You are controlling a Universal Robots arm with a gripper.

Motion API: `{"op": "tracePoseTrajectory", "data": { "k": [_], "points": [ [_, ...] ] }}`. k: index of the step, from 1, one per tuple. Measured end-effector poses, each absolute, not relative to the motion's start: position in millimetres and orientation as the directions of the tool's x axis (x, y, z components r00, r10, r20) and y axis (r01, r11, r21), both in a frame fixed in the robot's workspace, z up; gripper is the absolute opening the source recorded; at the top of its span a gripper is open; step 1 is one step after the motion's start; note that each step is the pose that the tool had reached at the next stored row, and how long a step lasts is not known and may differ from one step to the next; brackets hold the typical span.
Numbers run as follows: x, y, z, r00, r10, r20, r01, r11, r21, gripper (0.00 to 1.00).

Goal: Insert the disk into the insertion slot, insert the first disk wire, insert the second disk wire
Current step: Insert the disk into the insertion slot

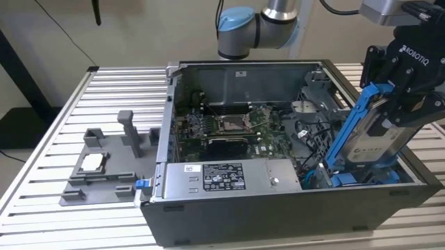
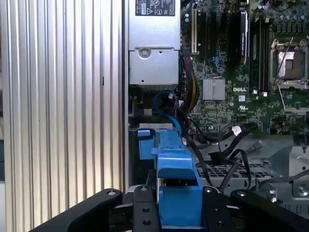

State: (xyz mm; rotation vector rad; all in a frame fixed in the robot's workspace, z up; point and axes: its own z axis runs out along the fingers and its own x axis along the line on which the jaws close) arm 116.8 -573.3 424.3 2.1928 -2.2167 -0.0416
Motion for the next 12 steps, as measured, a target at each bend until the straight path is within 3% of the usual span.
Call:
{"op": "tracePoseTrajectory", "data": {
  "k": [12],
  "points": [
    [121.6,-573.2,413.7,-0.006,-1.000,-0.012,-0.999,0.005,0.047,0.33]
  ]
}}
